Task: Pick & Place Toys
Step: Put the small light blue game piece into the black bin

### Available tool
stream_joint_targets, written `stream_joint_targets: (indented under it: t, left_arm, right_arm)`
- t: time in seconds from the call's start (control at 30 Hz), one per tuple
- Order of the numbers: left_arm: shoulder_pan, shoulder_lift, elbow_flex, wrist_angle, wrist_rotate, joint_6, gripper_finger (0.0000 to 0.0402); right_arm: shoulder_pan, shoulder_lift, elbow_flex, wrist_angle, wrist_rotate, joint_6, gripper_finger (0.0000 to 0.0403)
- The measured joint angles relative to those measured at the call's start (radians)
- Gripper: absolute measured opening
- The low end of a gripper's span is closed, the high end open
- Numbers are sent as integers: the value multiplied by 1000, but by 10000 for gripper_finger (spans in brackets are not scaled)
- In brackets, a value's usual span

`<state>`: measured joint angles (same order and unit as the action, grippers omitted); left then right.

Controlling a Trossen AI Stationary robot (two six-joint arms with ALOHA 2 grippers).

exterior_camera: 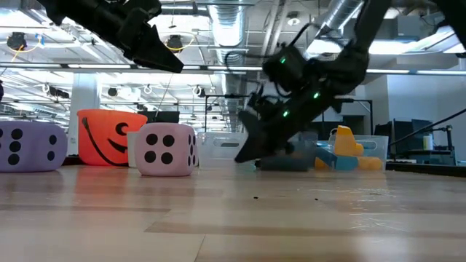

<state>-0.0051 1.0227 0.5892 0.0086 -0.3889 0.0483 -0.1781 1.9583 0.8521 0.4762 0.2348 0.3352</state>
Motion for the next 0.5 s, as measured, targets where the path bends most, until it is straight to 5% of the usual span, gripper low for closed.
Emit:
stream_joint_targets:
  t: [0.27,0.5]
  left_arm:
    - [0,0,0,-1,0,0,209]
    - [0,0,0,-4,0,-3,209]
  right_arm:
    - [9,83,163,-249,-98,79,1]
    - [75,68,223,-374,-81,85,1]
